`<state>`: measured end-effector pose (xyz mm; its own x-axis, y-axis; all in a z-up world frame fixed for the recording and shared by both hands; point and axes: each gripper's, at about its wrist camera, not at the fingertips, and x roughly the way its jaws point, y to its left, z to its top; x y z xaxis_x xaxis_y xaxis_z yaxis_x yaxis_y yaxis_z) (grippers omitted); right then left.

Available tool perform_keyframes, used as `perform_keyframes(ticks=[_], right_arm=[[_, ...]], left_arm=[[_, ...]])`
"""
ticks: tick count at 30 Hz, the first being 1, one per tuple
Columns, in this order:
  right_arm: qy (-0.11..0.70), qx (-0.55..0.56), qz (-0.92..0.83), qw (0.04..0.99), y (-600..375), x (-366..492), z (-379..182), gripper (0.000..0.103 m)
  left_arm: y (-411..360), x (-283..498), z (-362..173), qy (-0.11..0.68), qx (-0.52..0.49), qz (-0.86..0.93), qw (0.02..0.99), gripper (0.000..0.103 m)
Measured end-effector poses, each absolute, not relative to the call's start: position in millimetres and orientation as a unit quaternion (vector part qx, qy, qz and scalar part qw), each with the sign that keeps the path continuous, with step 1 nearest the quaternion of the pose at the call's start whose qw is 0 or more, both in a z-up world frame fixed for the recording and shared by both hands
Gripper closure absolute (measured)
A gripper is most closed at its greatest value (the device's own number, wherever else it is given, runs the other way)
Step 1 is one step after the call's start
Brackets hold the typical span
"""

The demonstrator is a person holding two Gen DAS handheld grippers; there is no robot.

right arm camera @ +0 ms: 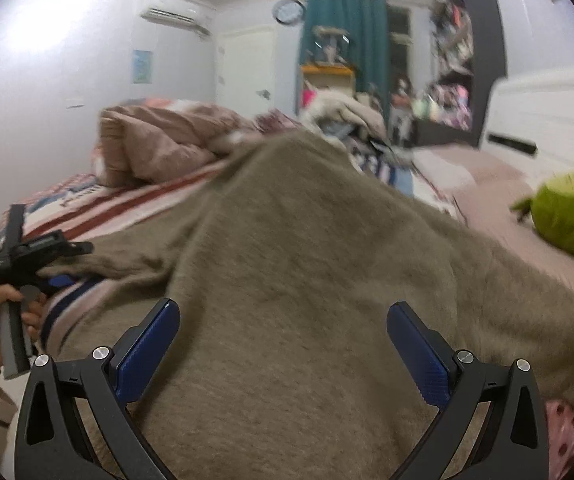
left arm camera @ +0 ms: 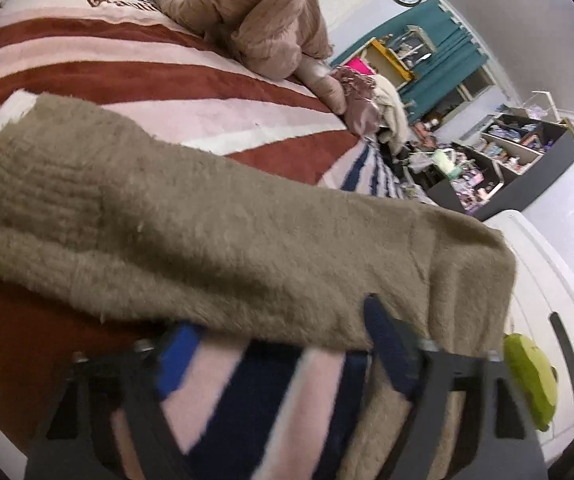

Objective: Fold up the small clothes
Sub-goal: 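Grasp the brown sweater sleeve with the left gripper and lift it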

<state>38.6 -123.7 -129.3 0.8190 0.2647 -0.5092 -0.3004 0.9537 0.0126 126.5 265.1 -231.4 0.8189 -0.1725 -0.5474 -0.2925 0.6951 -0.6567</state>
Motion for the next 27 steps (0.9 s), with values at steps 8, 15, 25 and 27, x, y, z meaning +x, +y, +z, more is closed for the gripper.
perform_keyframes(ticks=[8, 15, 25, 27], right_arm=[[0.288, -0.003, 0.132, 0.948, -149.0, 45.2, -139.0, 0.000], [0.259, 0.020, 0.158, 0.953, -166.0, 33.9, -131.8, 0.000], [0.205, 0.012, 0.162, 0.965, -205.4, 0.4, -127.1, 0.000], [0.201, 0.018, 0.156, 0.967, -216.8, -5.3, -127.1, 0.000]], left_arm=[[270.1, 127.3, -210.4, 0.274, -0.352, 0.070, 0.892, 0.092], [228.2, 117.8, -128.5, 0.180, -0.214, 0.081, 0.957, 0.093], [59.2, 111.2, -78.2, 0.148, 0.024, -0.118, 0.982, 0.093], [28.2, 121.0, -99.3, 0.200, 0.011, -0.182, 0.963, 0.093]])
